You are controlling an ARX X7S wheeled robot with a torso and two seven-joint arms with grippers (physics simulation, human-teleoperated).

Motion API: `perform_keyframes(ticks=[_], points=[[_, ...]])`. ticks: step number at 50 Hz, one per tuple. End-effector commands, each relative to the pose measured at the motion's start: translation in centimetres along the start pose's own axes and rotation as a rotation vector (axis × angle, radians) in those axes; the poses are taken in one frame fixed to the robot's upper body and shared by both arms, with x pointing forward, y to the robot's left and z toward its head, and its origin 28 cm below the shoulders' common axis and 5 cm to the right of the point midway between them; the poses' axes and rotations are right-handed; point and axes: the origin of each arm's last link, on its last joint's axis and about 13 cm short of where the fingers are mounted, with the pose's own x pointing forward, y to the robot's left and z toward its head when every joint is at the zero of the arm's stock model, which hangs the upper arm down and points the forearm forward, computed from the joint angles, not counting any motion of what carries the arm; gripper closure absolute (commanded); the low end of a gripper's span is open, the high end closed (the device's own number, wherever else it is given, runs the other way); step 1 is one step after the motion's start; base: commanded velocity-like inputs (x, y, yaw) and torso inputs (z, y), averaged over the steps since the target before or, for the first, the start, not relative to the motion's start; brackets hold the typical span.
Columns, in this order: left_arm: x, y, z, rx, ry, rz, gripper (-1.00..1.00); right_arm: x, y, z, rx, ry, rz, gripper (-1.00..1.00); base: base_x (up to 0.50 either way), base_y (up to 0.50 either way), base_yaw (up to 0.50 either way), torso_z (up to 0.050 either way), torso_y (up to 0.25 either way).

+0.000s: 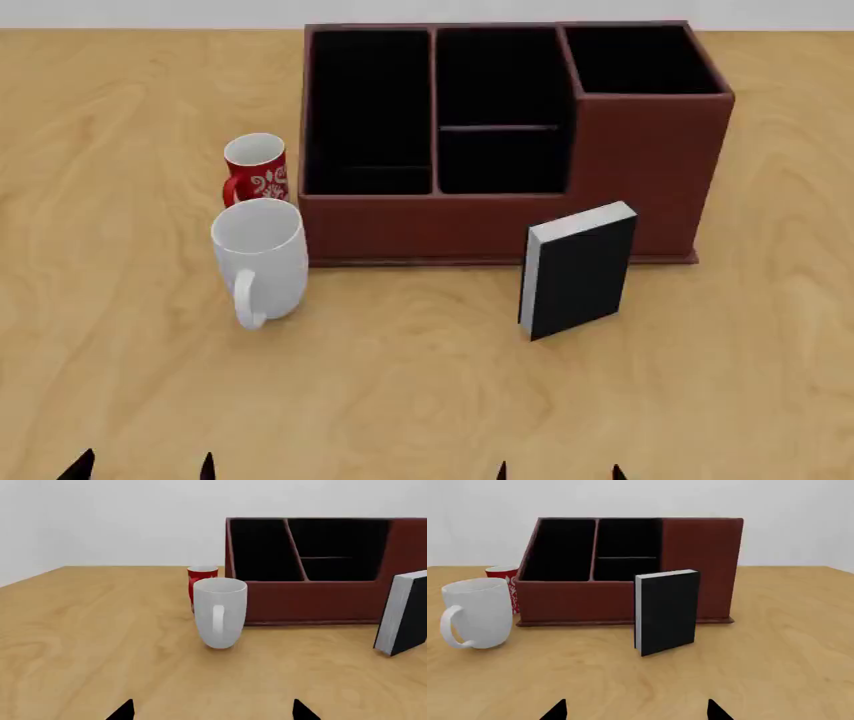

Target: Pick up the book and place it in the right compartment of the caddy.

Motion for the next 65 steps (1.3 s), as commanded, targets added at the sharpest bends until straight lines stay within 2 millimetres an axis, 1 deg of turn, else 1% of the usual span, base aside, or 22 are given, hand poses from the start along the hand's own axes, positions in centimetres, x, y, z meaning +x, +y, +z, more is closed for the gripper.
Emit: perform_keyframes(ticks=[1,7,12,17,18,19,21,22,24,25,27,32,34,38,42,45,49,51,52,54,60,65], points=[[0.0,0.0,0.0,0.0,0.0,0.0,-1.0,0.0,-0.2,0.0,0.0,0.0,-0.013,-1.0,0.0,0.0,0.0,0.0,0.0],[-0.4,-0.1,0.6,-0.029,-0.009,-0.01,-1.0,0.2,-0.1,-0.2,-0.016,0.009,-0.035,-1.0,0.0,0.0,0.0,0.042,0.0],[-0.6,0.0,0.4,0.013,-0.051,0.013,-1.0,-0.2,0.0,0.2,-0.019,0.003,-0.032,-1.0,0.0,0.0,0.0,0.05,0.0],[-0.8,0.1,0.9,0.025,-0.103,0.021,-1.0,-0.3,0.0,0.6,-0.024,-0.024,-0.041,-1.0,0.0,0.0,0.0,0.05,0.0],[-0.7,0.0,1.1,0.07,-0.128,0.035,-1.0,-0.2,-0.3,0.9,-0.015,-0.049,-0.072,-1.0,0.0,0.0,0.0,0.05,0.0],[-0.6,-0.1,1.4,0.057,-0.123,0.031,-1.0,-0.1,-0.5,1.5,-0.019,-0.058,-0.081,-1.0,0.0,0.0,0.0,0.05,0.0],[-0.4,-0.1,2.8,0.053,-0.155,0.034,-1.0,0.0,-0.6,2.9,-0.024,-0.096,-0.09,-1.0,0.0,0.0,0.0,0.05,0.0],[-0.3,0.0,4.2,0.05,-0.196,0.039,-1.0,0.1,-0.7,4.0,-0.051,-0.119,-0.09,-1.0,0.0,0.0,0.0,0.05,0.0],[-0.1,0.0,5.2,0.048,-0.22,0.042,-1.0,0.3,-0.8,5.4,-0.067,-0.14,-0.093,-1.0,0.0,0.0,0.0,0.05,0.0],[0.1,0.0,6.7,0.047,-0.255,0.03,-1.0,0.4,-1.0,6.6,-0.076,-0.164,-0.106,-1.0,0.0,0.0,0.0,0.05,0.0],[0.3,0.0,8.1,0.085,-0.295,0.022,-1.0,0.6,-1.2,8.4,-0.076,-0.176,-0.103,-1.0,0.0,0.0,0.0,0.05,0.0],[0.8,0.4,11.1,0.079,-0.345,0.022,-1.0,0.8,-1.7,11.9,-0.08,-0.244,-0.103,-1.0,0.0,0.0,0.0,0.05,0.0],[1.0,0.5,12.1,0.076,-0.36,0.016,-1.0,0.8,-1.8,12.6,-0.076,-0.256,-0.103,-1.0,0.0,0.0,0.0,0.05,0.0],[1.6,0.7,13.1,0.1,-0.382,0.027,-1.0,1.1,-2.1,13.3,-0.088,-0.272,-0.111,-1.0,0.0,0.0,0.0,0.05,0.0],[1.9,0.6,13.6,0.101,-0.391,0.019,-1.0,1.3,-2.3,13.7,-0.087,-0.284,-0.11,-1.0,0.0,0.0,0.0,0.05,0.0],[2.0,0.4,13.4,0.107,-0.392,0.008,-1.0,1.4,-2.2,13.5,-0.085,-0.283,-0.106,-1.0,0.0,0.0,0.0,0.05,0.0],[2.0,0.3,12.9,0.118,-0.385,0.012,-1.0,1.3,-2.3,12.6,-0.088,-0.266,-0.125,-1.0,0.0,0.0,0.0,0.05,0.0],[1.9,0.3,12.9,0.038,-0.354,-0.019,-1.0,1.3,-2.5,12.0,-0.104,-0.264,-0.138,-1.0,0.0,0.0,0.0,0.041,0.0],[2.0,0.4,13.0,0.04,-0.349,-0.034,-1.0,1.8,-2.5,11.9,-0.143,-0.206,-0.157,-1.0,0.0,0.0,0.0,0.0,0.0],[2.2,0.5,13.1,0.048,-0.363,0.003,-1.0,1.6,-2.7,12.0,-0.134,-0.238,-0.164,-1.0,0.0,0.0,0.0,0.0,0.0],[2.2,0.7,13.1,0.065,-0.368,0.01,-1.0,1.2,-2.5,12.3,-0.152,-0.246,-0.161,-1.0,0.0,0.0,0.0,0.0,0.0],[2.2,0.7,13.2,0.089,-0.357,0.011,-1.0,1.1,-2.2,12.2,-0.208,-0.242,-0.169,-1.0,-0.01,0.0,-0.26,0.0,0.0]])
